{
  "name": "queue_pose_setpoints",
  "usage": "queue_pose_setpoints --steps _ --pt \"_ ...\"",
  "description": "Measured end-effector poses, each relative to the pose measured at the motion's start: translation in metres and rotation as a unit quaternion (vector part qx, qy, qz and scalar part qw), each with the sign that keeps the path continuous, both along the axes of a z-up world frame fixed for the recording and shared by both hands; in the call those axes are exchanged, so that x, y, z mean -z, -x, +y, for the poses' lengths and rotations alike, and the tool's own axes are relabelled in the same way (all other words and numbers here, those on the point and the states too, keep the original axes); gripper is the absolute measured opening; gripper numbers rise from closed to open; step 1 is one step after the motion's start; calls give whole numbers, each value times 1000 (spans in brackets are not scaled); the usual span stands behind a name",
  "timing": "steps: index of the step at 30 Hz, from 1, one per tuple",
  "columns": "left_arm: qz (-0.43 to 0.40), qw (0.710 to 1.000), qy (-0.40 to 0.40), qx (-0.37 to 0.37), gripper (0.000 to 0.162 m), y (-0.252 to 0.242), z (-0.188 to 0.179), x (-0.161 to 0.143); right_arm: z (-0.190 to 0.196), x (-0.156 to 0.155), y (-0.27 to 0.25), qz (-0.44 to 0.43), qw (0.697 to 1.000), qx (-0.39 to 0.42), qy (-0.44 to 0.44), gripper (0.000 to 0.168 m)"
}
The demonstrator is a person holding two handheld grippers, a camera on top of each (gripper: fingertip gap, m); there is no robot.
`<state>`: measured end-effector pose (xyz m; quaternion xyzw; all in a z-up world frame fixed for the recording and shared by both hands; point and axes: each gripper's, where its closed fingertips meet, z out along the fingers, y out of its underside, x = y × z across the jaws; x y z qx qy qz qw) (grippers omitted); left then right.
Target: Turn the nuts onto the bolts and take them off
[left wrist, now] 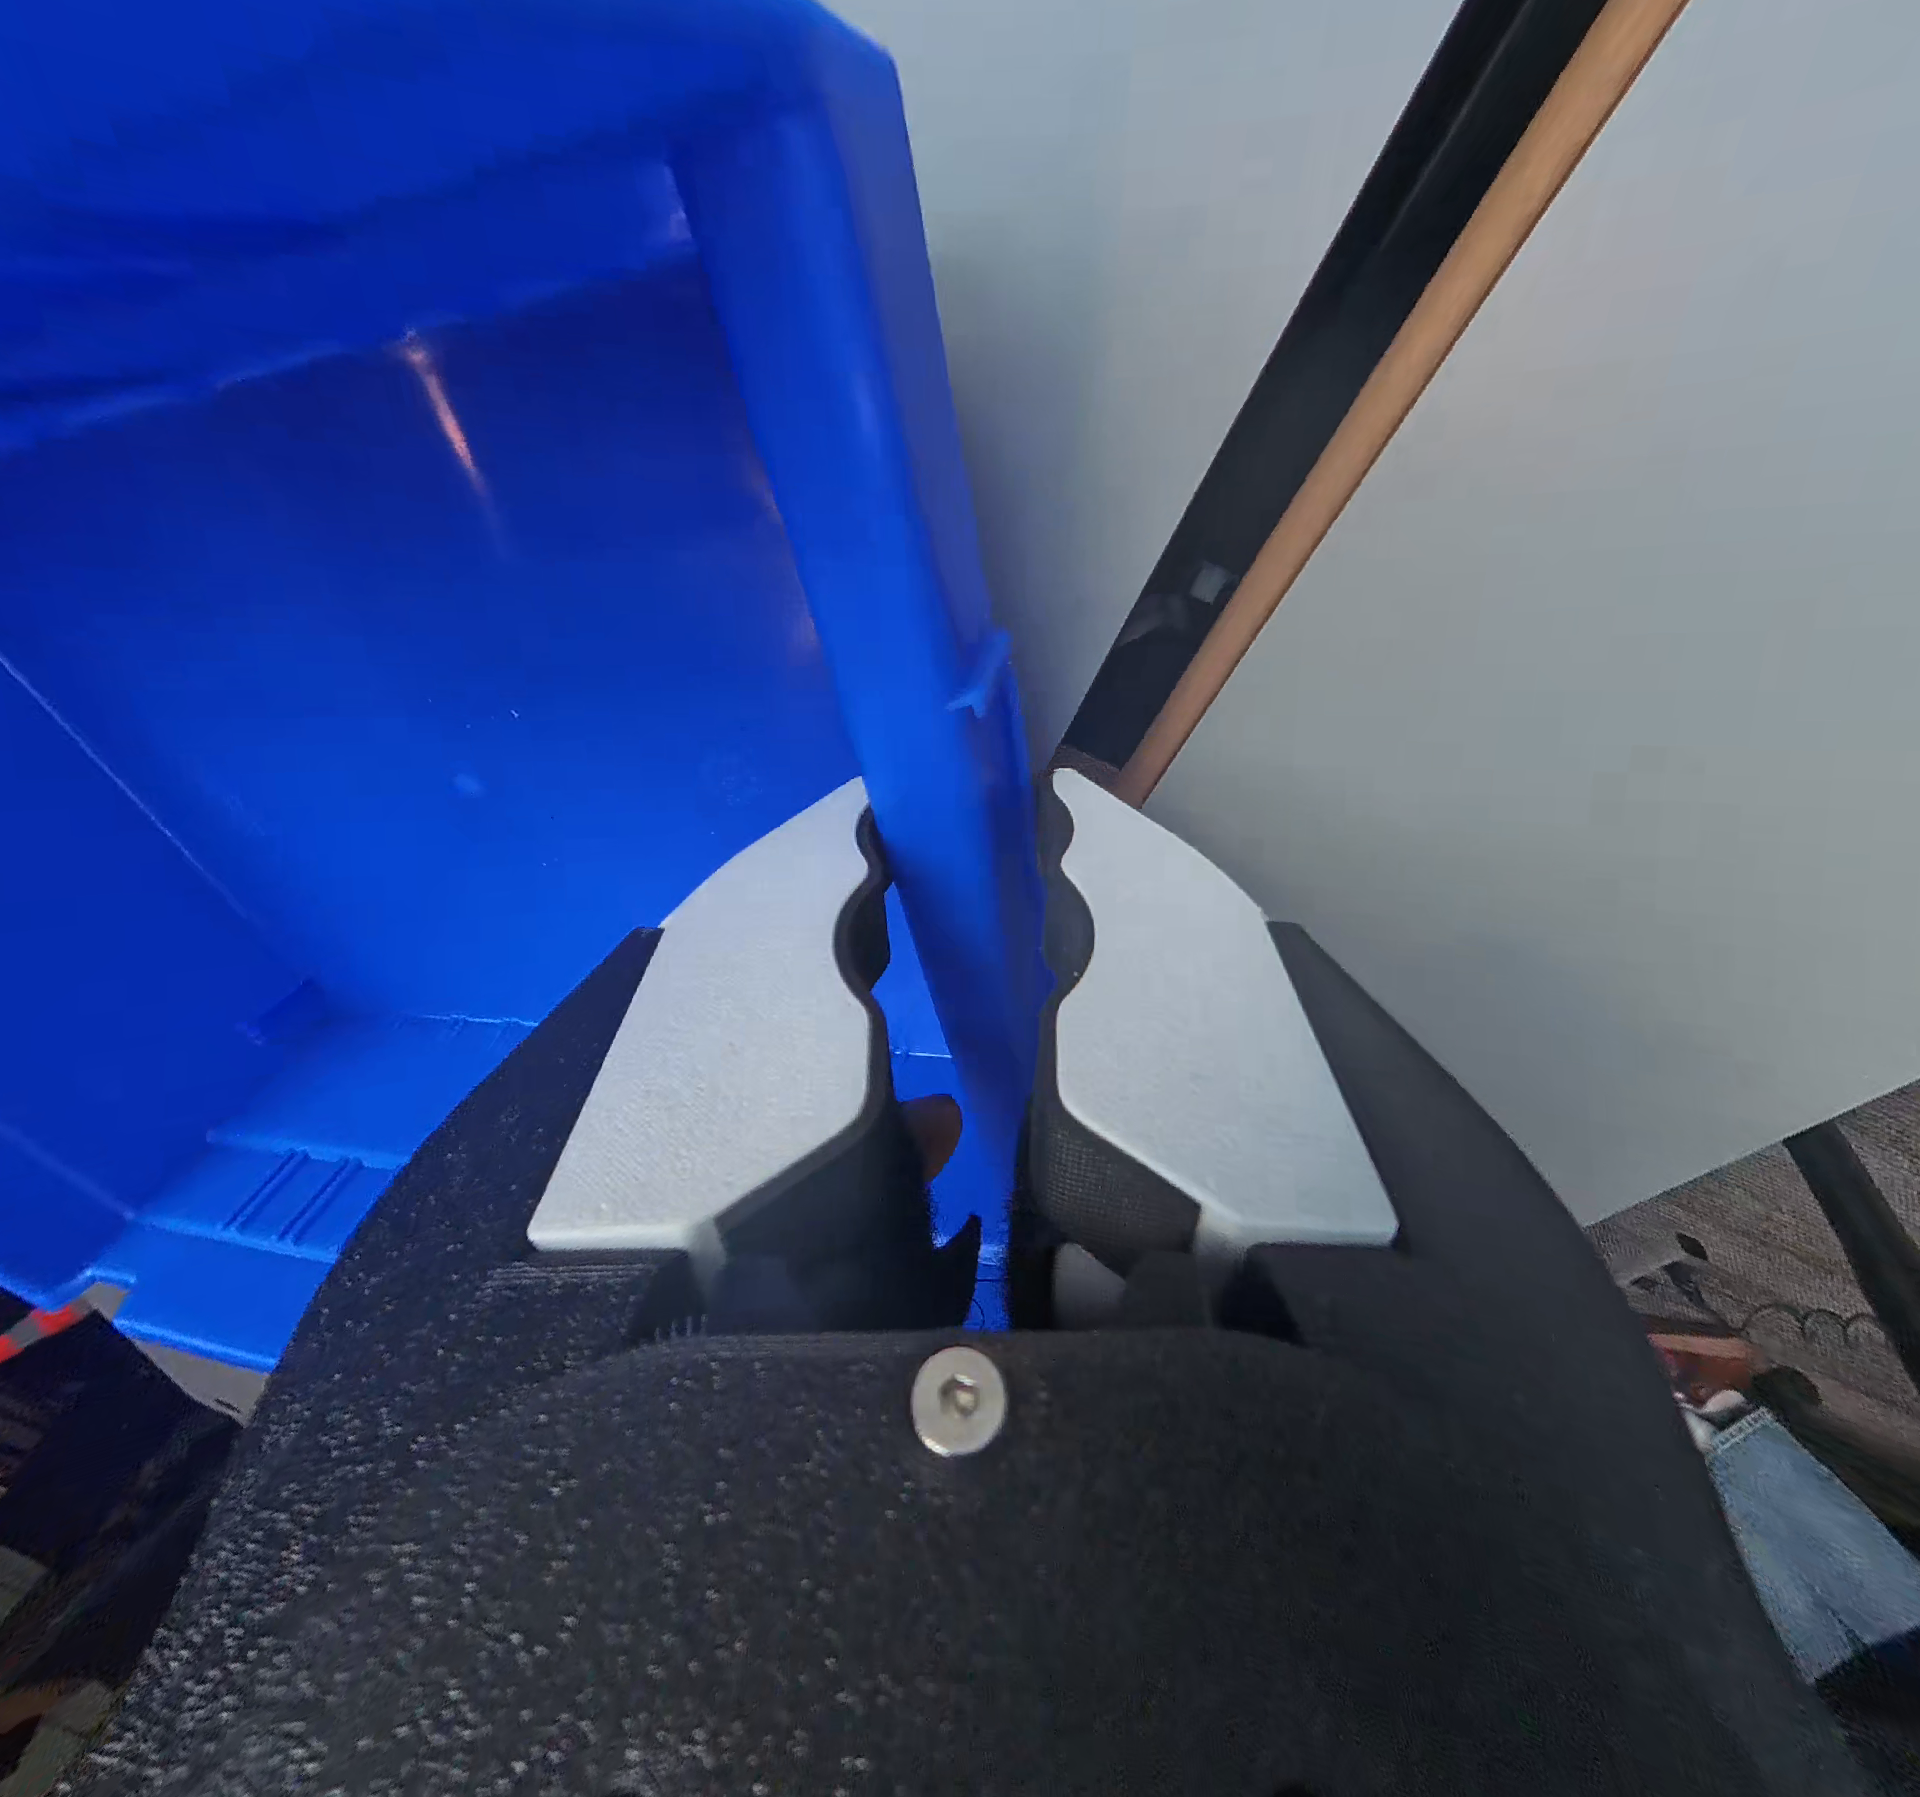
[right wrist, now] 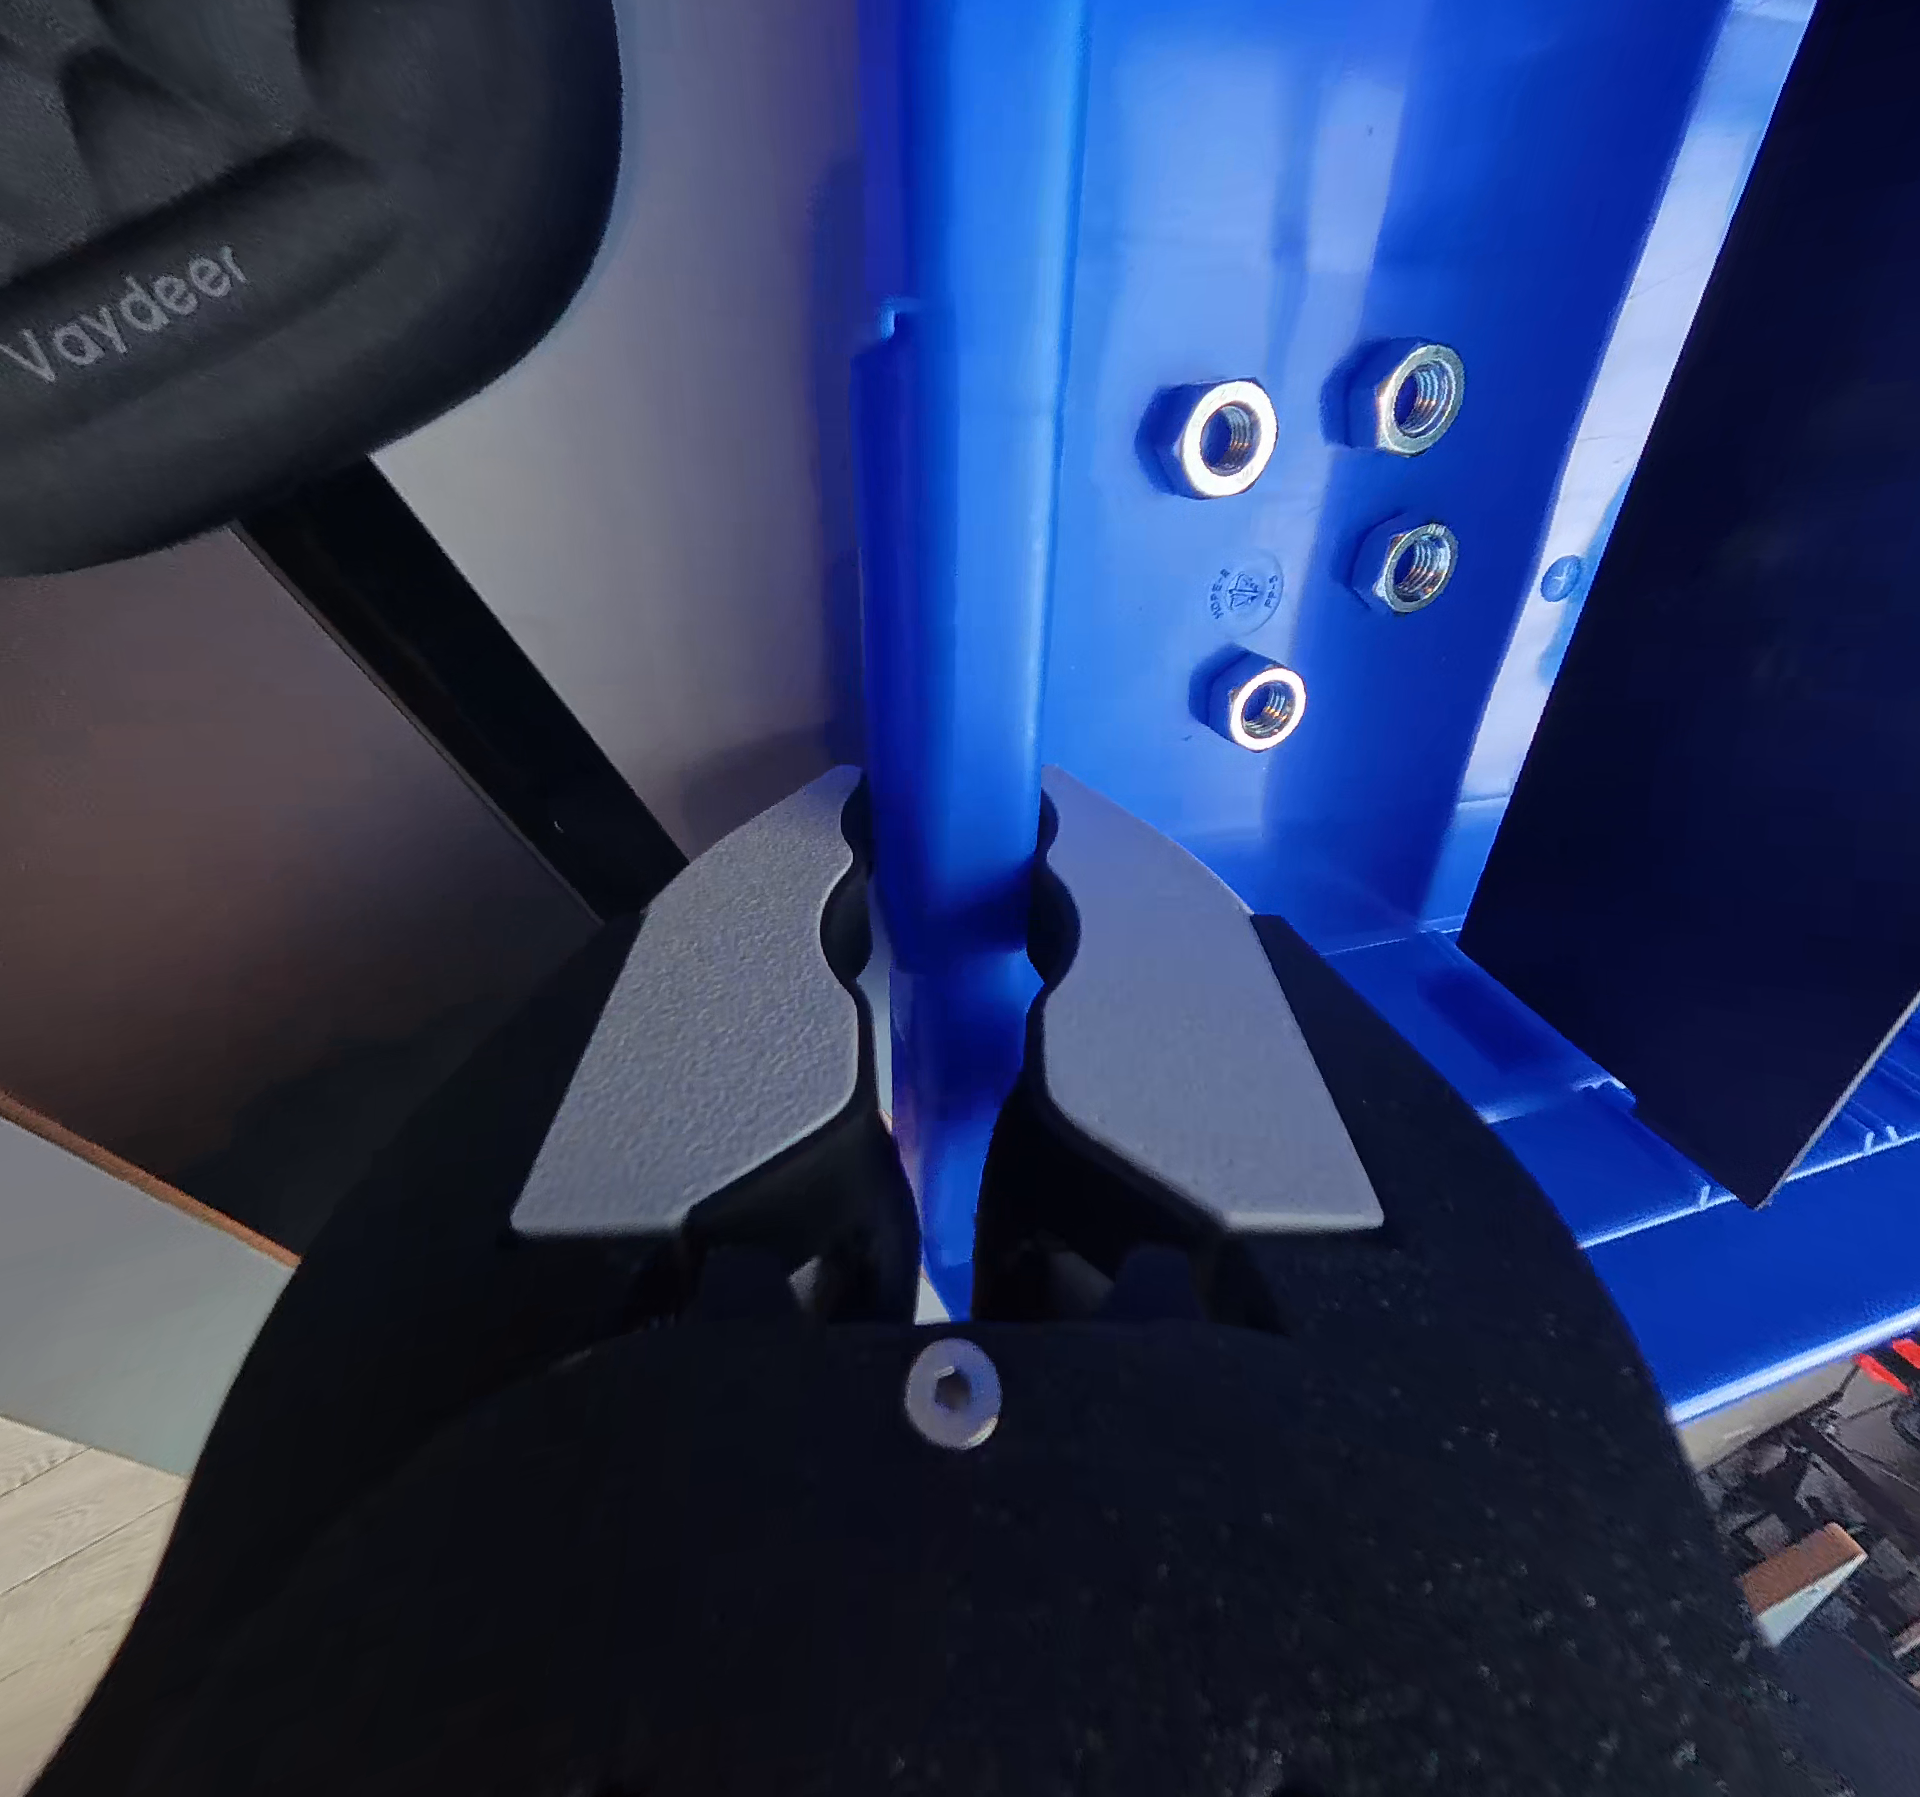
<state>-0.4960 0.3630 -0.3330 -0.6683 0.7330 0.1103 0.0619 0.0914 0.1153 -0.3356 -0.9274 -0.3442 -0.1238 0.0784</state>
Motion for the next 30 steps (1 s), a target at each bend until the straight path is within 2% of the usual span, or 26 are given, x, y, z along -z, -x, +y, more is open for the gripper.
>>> queue_pose_setpoints --steps 11,30 --pt "0 997 -29 73 24 -26 9 0 18 0 10 -13 999 -41 -16 26" --pt "-39 983 -12 180 25 -157 2 1 84 2 69 -16 984 -174 -29 27"
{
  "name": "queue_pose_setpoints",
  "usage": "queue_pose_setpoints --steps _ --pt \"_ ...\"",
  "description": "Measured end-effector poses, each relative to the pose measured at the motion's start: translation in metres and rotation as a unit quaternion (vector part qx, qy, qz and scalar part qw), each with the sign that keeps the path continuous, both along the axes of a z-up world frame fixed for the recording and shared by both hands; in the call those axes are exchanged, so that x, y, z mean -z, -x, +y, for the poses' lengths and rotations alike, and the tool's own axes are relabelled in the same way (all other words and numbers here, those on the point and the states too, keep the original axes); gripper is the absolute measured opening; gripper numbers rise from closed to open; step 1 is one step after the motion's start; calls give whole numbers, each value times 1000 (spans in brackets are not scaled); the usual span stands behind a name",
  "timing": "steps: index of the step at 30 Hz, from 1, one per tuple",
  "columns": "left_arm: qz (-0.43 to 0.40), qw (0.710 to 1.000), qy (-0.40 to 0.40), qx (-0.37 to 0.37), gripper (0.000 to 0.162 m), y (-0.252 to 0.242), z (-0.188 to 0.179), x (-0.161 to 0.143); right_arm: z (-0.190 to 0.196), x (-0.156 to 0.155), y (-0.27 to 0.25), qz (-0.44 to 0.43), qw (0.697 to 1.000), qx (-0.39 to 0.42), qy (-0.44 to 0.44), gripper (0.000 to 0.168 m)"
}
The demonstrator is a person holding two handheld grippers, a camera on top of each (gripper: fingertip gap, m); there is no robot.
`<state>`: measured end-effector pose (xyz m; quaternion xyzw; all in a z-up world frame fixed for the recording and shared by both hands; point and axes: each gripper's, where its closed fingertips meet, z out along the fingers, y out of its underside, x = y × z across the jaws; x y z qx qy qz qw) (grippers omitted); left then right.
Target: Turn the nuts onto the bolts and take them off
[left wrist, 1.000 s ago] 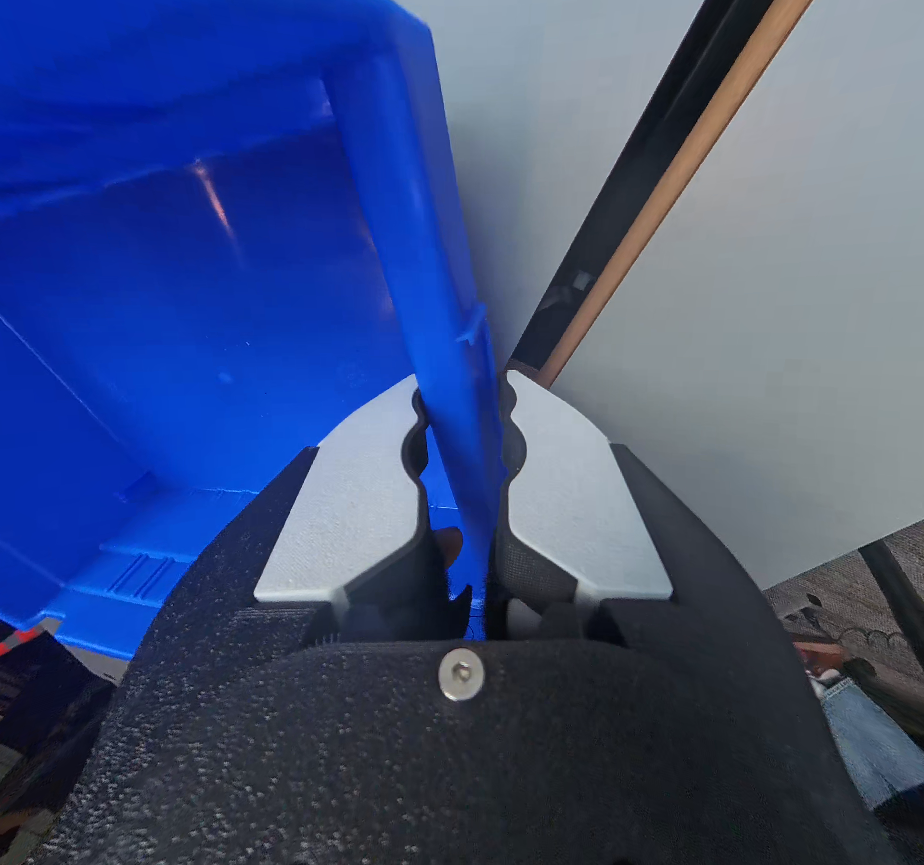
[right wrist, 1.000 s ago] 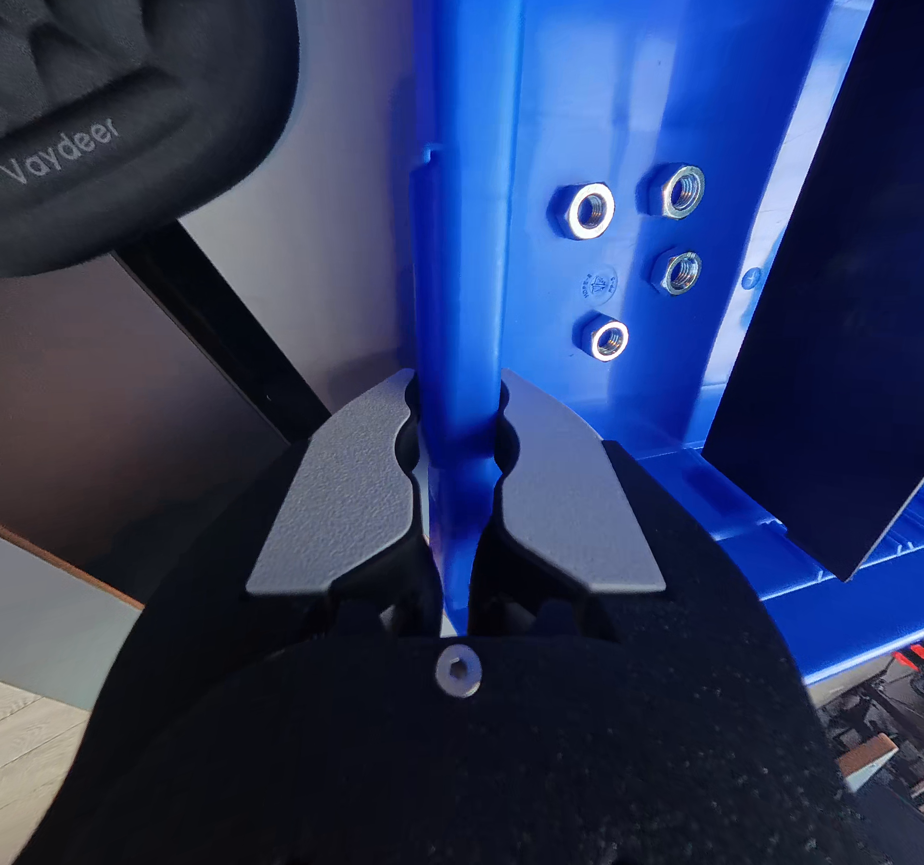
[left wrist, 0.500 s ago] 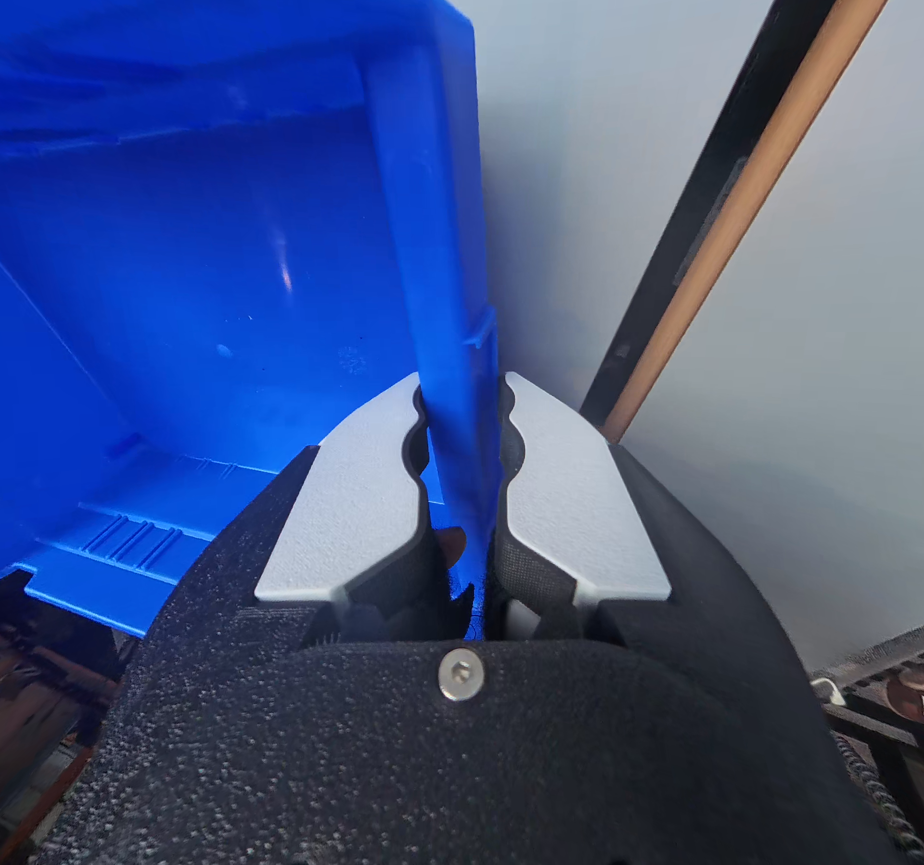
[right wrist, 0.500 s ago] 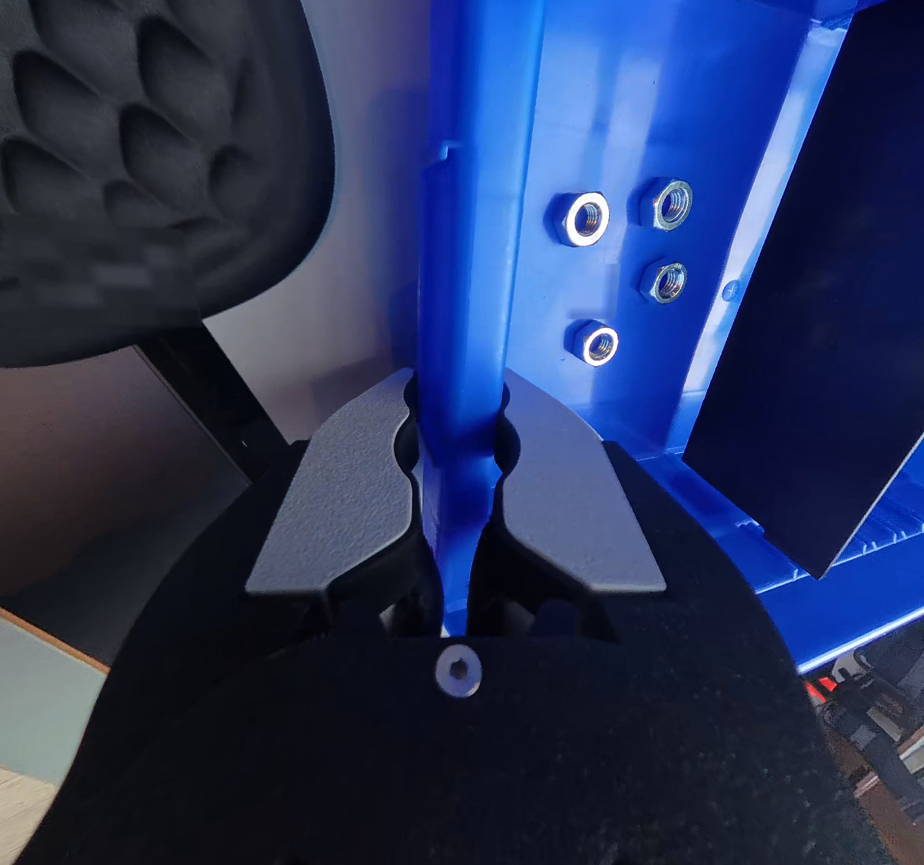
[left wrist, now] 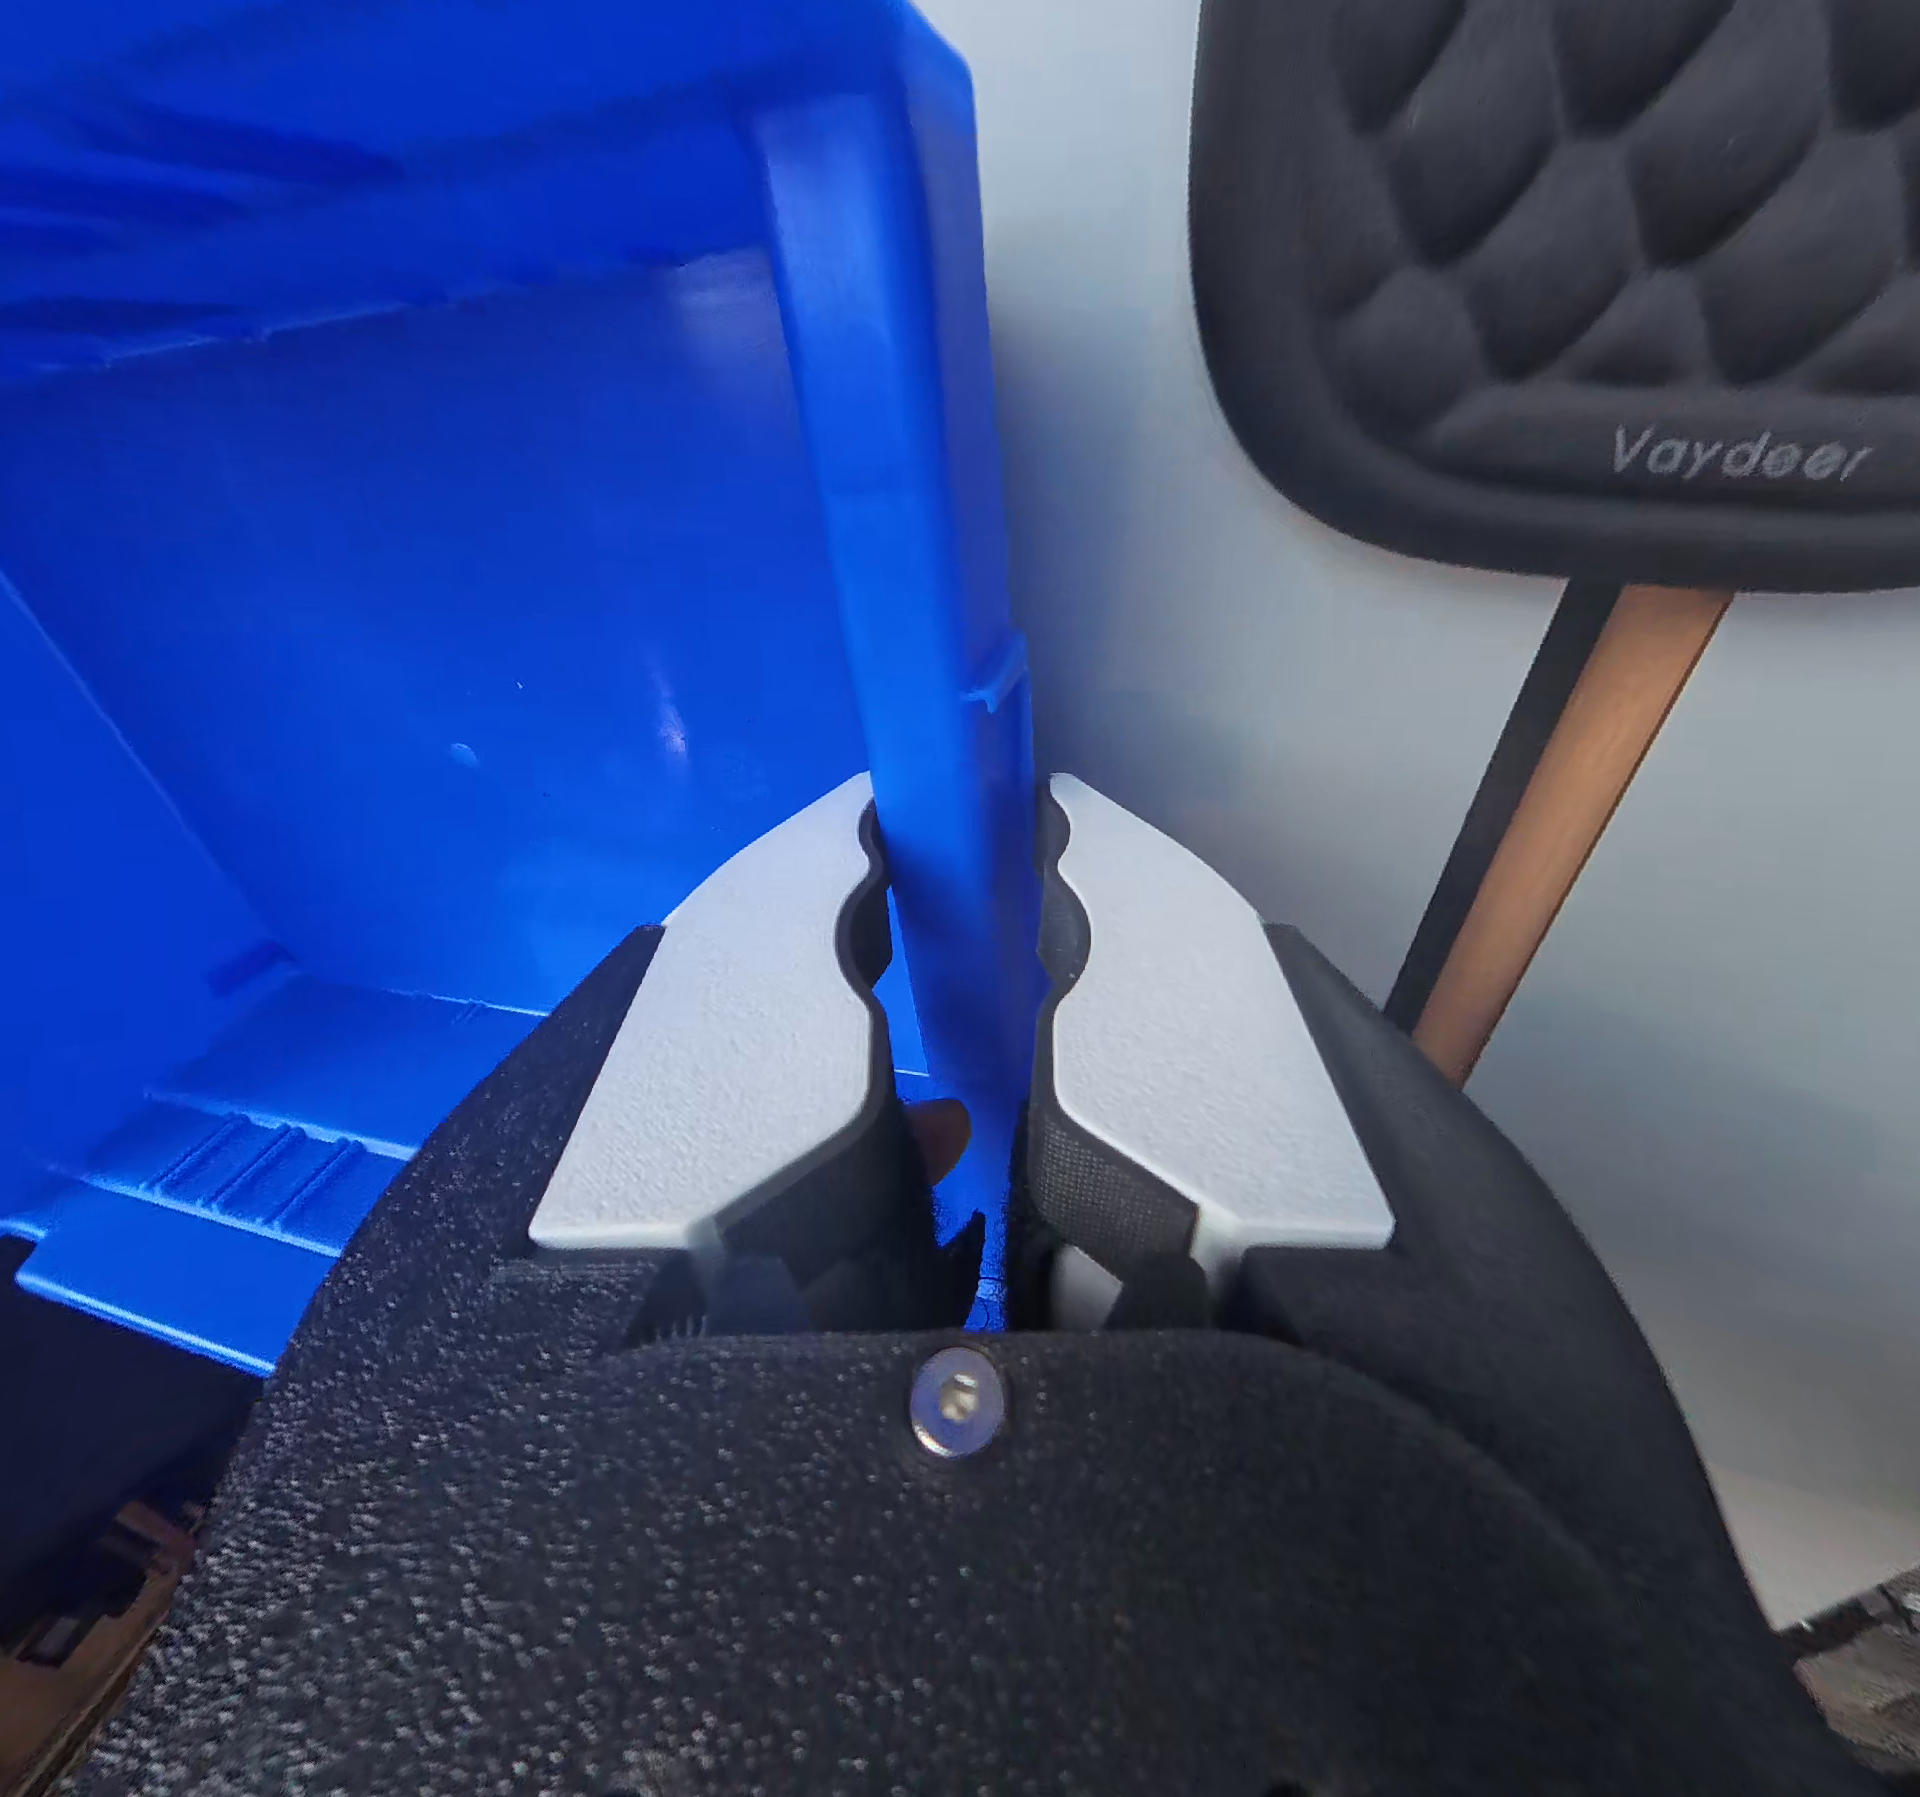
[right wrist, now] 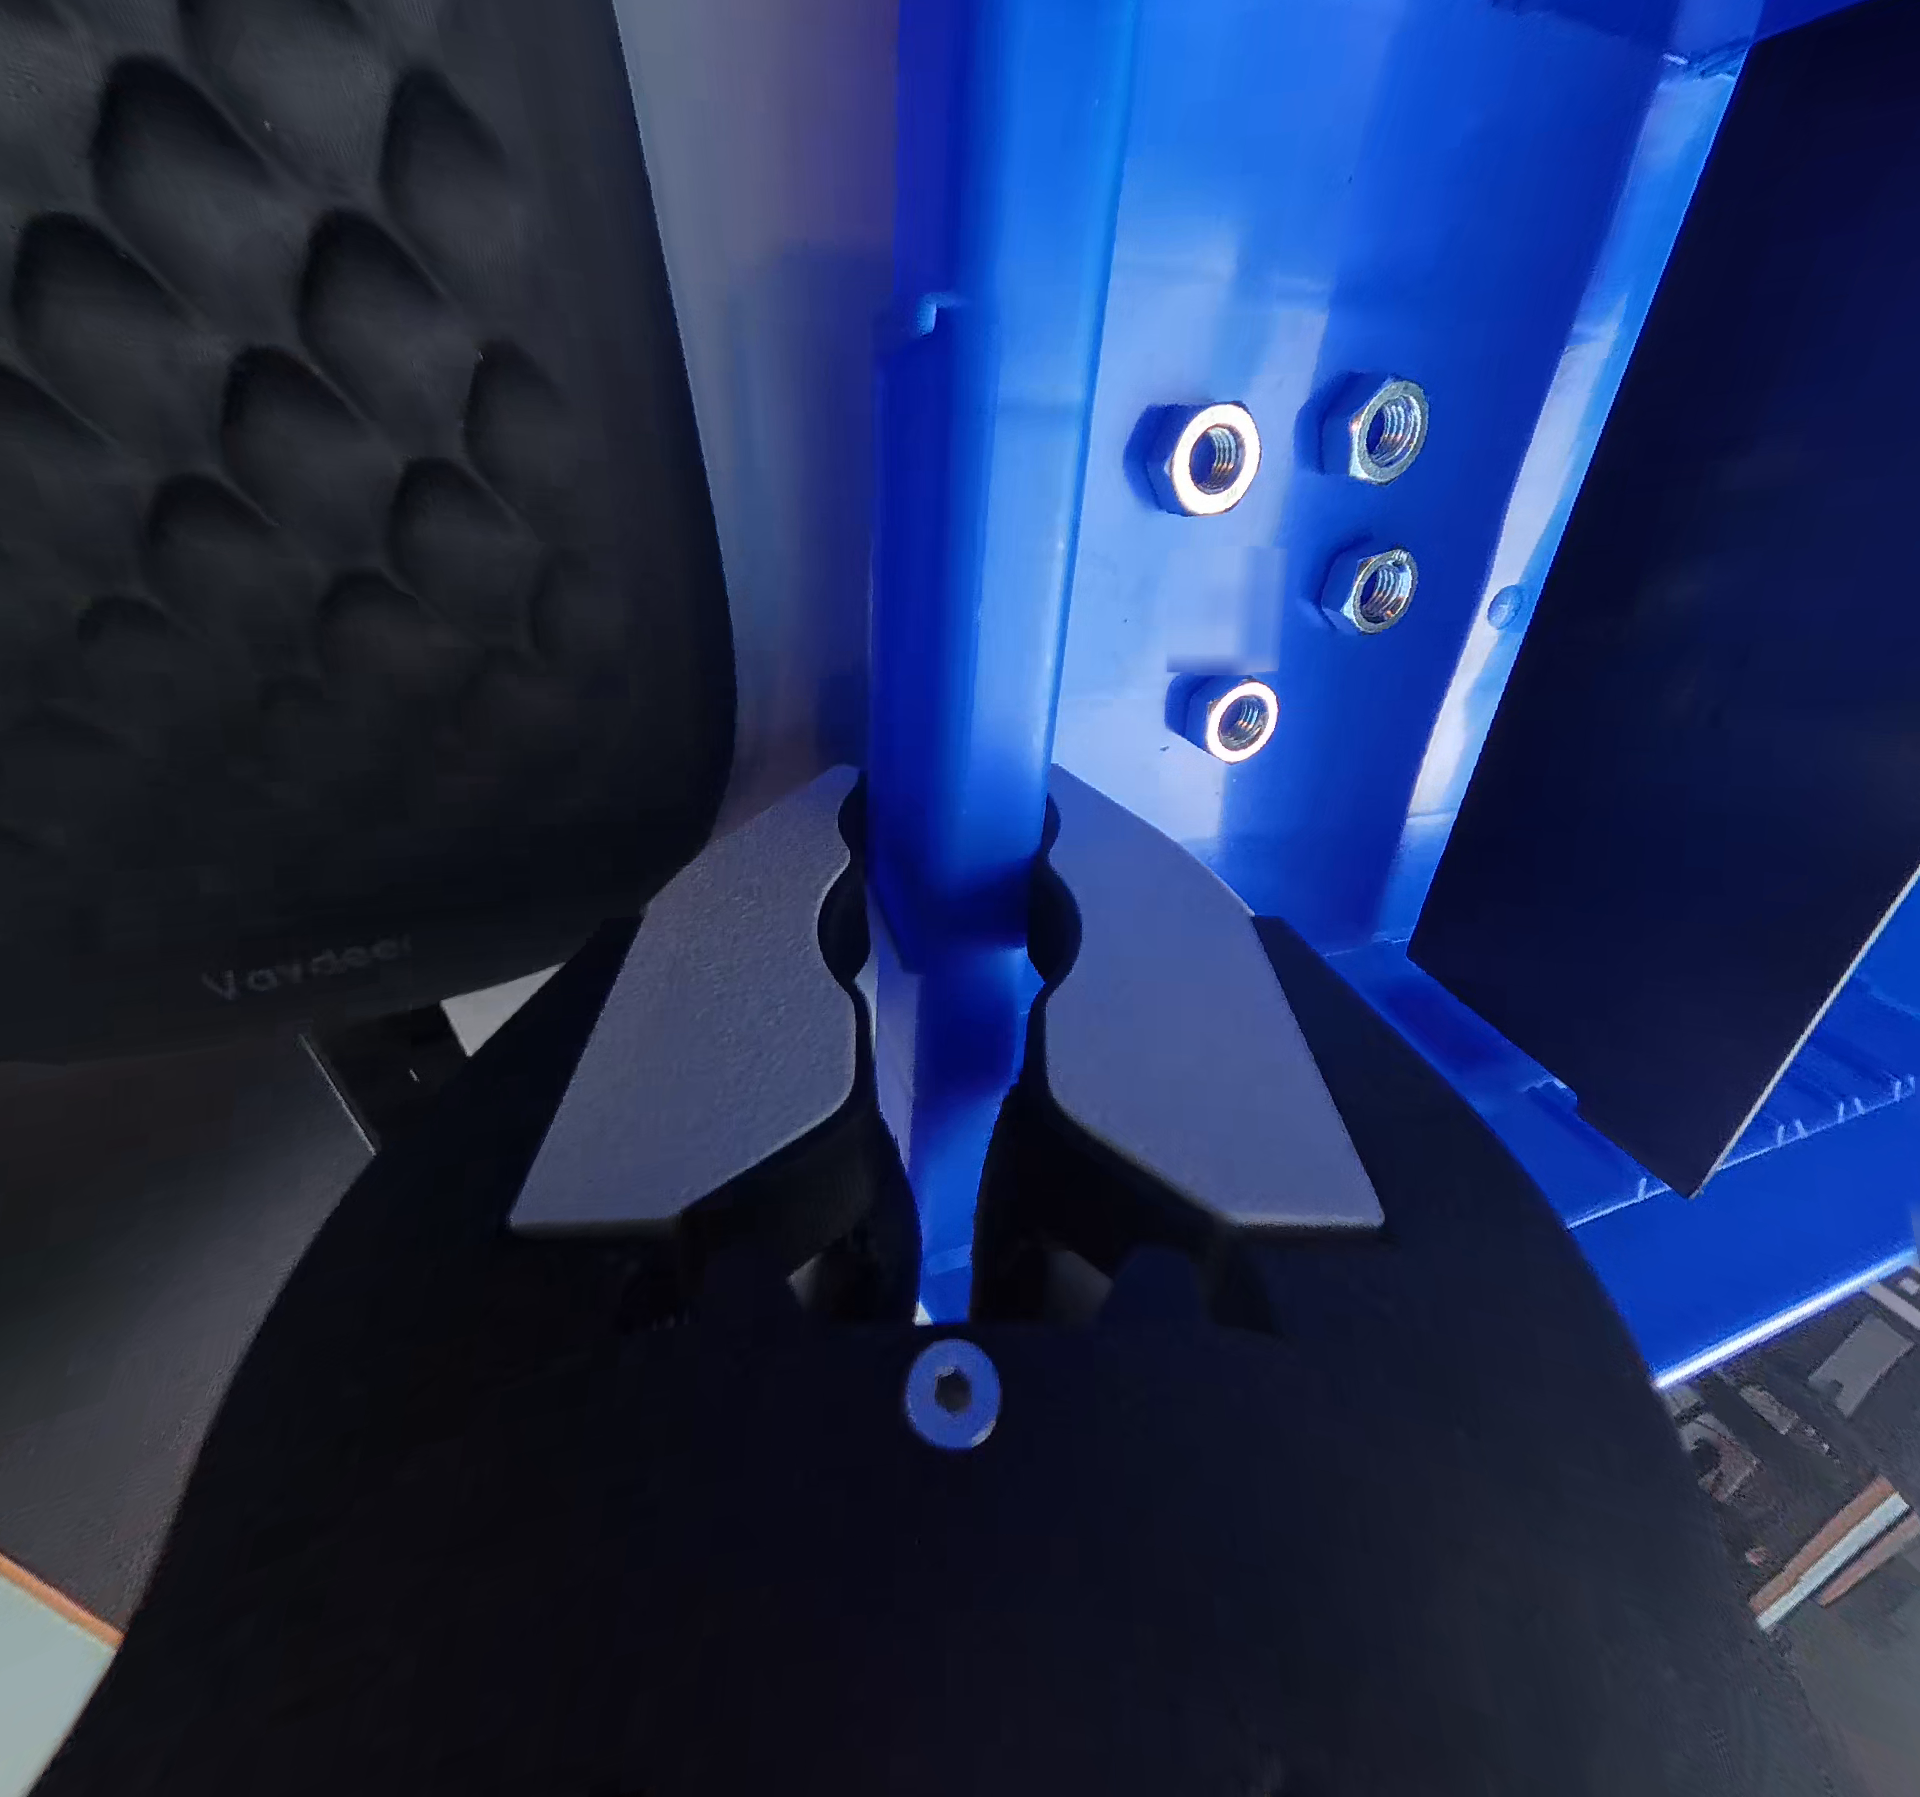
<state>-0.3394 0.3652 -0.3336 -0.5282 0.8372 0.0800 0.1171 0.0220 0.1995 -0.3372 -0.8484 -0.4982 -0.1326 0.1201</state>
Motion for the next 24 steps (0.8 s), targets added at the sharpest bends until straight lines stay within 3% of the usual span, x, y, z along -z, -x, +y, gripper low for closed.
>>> queue_pose_setpoints --steps 11,20,24 --pt "-9 997 4 70 25 -54 -15 0 27 0 28 -7 997 -79 -8 27" --pt "-10 990 -7 140 24 -62 -14 0 35 0 30 -7 990 -138 -14 27" --pt "-23 992 6 125 25 -63 -14 -1 36 0 30 -4 991 -133 -13 27"
